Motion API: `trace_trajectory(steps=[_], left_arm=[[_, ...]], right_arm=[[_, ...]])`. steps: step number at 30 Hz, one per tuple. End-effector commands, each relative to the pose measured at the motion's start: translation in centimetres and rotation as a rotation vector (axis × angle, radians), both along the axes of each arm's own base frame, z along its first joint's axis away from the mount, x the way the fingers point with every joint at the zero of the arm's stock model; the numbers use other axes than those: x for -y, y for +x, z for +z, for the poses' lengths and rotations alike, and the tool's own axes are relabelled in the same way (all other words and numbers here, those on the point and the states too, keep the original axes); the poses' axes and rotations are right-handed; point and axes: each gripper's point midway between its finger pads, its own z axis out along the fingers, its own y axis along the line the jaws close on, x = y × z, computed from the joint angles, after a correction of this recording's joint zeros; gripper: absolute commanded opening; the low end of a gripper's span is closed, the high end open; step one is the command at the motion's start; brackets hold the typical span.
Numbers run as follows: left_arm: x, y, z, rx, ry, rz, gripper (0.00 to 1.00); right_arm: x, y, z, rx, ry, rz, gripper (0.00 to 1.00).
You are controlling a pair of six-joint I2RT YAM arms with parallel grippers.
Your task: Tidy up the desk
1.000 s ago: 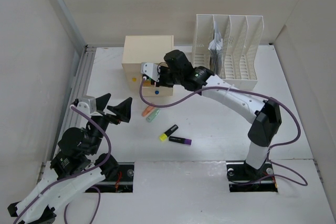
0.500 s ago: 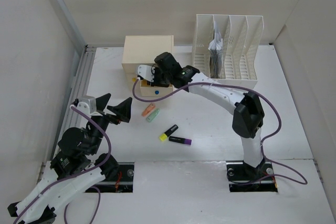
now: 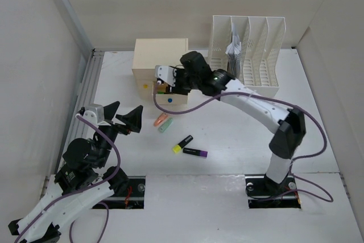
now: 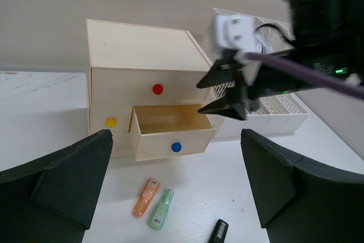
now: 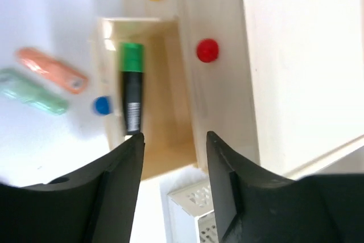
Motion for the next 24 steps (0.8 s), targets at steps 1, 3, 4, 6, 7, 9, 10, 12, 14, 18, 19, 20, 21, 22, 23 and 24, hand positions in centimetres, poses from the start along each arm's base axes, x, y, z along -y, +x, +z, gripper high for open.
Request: trace_trajectory(steps=[1, 3, 4, 6, 7, 9, 10, 12, 14, 18, 19, 20, 21, 22, 23, 24], left_arm=[[-0.4, 0.0, 0.9, 0.029, -0.041, 0.019, 0.94], [-0.4, 0.0, 0.9, 0.029, -0.041, 0.019, 0.94], [-0.6, -0.1, 1.1, 0.035, -0.048, 0.019, 0.94], [-0.8, 0.0, 1.1, 0.035, -0.048, 0.028, 0.94], [-0.8, 0.0, 1.1, 0.035, -0.048, 0.028, 0.94], [-0.8, 0.0, 1.1, 0.035, -0.048, 0.028, 0.94], [-1.0, 0.1, 1.1, 0.036, -0.048, 0.039, 0.94], [-1.0, 0.1, 1.1, 0.036, -0.048, 0.039, 0.94], [-1.0, 0.1, 1.1, 0.036, -0.048, 0.039, 0.94], [-1.0, 0.1, 1.1, 0.036, -0.048, 0.039, 0.94], [-1.0, 0.1, 1.1, 0.036, -0.048, 0.039, 0.94], [-1.0, 0.1, 1.1, 0.036, -0.048, 0.039, 0.94], [-1.0, 0.1, 1.1, 0.036, -0.048, 0.039, 0.94], [-1.0, 0.1, 1.1, 0.036, -0.048, 0.039, 0.94], [-1.0, 0.1, 1.1, 0.036, -0.048, 0.039, 0.94], [-1.0, 0.1, 1.1, 0.036, -0.048, 0.039, 0.94]], right_arm=[[-0.1, -6.6, 6.0, -0.014, 0.140, 0.280, 0.52], [1.6, -11.2, 3.3, -0.075, 0.046, 0.498, 0.52], [1.7, -14.0, 2.5, -0.135, 0.060, 0.624, 0.52], [3.3, -17.5, -1.4, -0.264, -0.004, 0.724, 0.52], [3.5, -18.8, -2.5, -0.275, -0.023, 0.788, 0.51], [3.8, -21.5, -4.7, -0.348, -0.048, 0.870, 0.51], [4.4, -22.6, -6.6, -0.374, -0.079, 0.901, 0.51], [4.5, -24.4, -8.3, -0.403, -0.102, 0.937, 0.50], [4.3, -25.1, -10.1, -0.407, -0.118, 0.937, 0.50], [3.4, -24.2, -11.9, -0.390, -0.136, 0.850, 0.50], [3.2, -23.7, -12.2, -0.387, -0.141, 0.828, 0.50], [2.6, -23.1, -12.0, -0.373, -0.124, 0.797, 0.50], [2.5, -22.8, -12.4, -0.370, -0.133, 0.789, 0.50], [2.5, -22.3, -12.9, -0.370, -0.148, 0.757, 0.50], [2.1, -21.8, -13.0, -0.355, -0.137, 0.736, 0.51], [2.0, -21.5, -13.3, -0.363, -0.138, 0.712, 0.52]])
